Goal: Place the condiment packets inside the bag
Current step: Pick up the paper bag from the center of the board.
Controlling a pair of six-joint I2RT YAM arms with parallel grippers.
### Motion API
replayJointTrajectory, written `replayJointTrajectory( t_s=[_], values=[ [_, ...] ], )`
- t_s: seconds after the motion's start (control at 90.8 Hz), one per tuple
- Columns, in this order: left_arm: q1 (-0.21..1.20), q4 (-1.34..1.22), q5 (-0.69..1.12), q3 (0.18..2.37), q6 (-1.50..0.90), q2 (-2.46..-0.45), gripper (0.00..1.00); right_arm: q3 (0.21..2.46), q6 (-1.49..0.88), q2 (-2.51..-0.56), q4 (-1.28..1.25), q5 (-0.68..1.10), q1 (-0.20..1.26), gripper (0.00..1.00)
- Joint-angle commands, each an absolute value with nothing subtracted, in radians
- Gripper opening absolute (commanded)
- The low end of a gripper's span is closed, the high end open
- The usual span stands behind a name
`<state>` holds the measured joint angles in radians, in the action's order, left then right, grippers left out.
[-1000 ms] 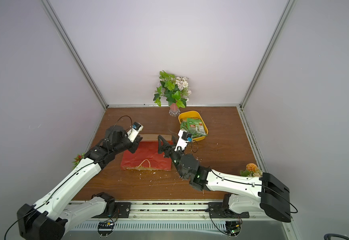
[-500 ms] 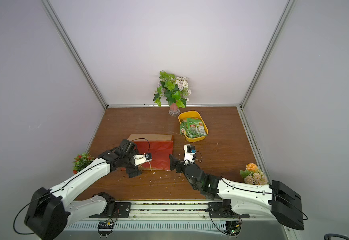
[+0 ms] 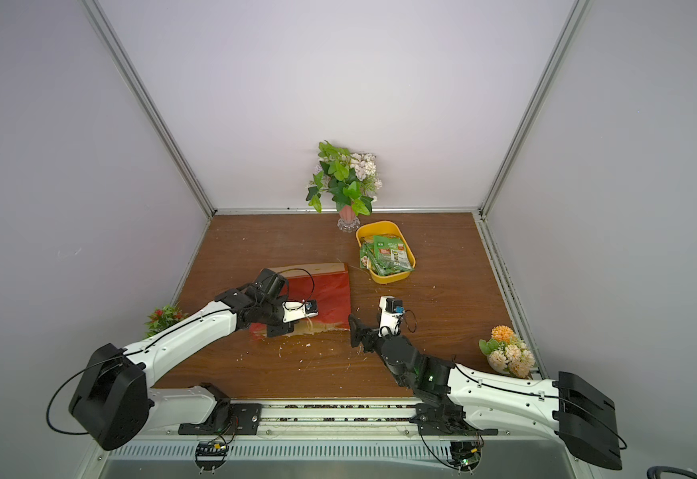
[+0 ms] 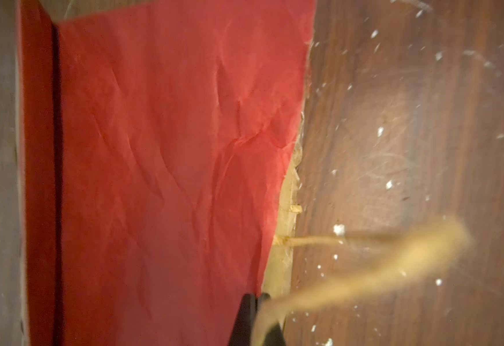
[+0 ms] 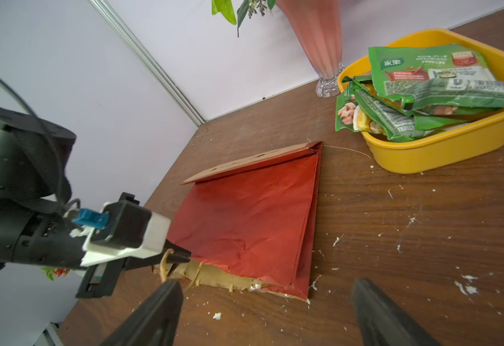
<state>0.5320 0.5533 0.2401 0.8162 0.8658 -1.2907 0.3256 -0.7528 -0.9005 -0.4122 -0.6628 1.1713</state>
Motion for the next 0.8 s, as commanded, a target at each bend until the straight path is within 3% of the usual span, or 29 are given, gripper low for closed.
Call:
replayJointTrajectory(
  t_s=[0.0,0.198,0.363,0.793],
  values=[
    [0.558,0.587,0.316,0.907,0.764,-1.256,0.0,0.316,-0.828,-0.878,-0.415,-0.731,1.173,0.92],
    [0.558,0.51,0.246,1.105,0.531,-1.273,0.01,0.246,-1.008,-0.881,-0.522,-0.77,1.174,0.95],
    [0.558,0.371,0.127,1.156,0.393,-1.256,0.01,0.258,-1.085,-1.013,-0.711,-0.749,1.177,0.98],
    [0.557,0.18,0.017,1.062,0.319,-1.197,0.01,0.464,-1.095,-1.451,-1.146,-0.683,1.172,0.98]
  ],
)
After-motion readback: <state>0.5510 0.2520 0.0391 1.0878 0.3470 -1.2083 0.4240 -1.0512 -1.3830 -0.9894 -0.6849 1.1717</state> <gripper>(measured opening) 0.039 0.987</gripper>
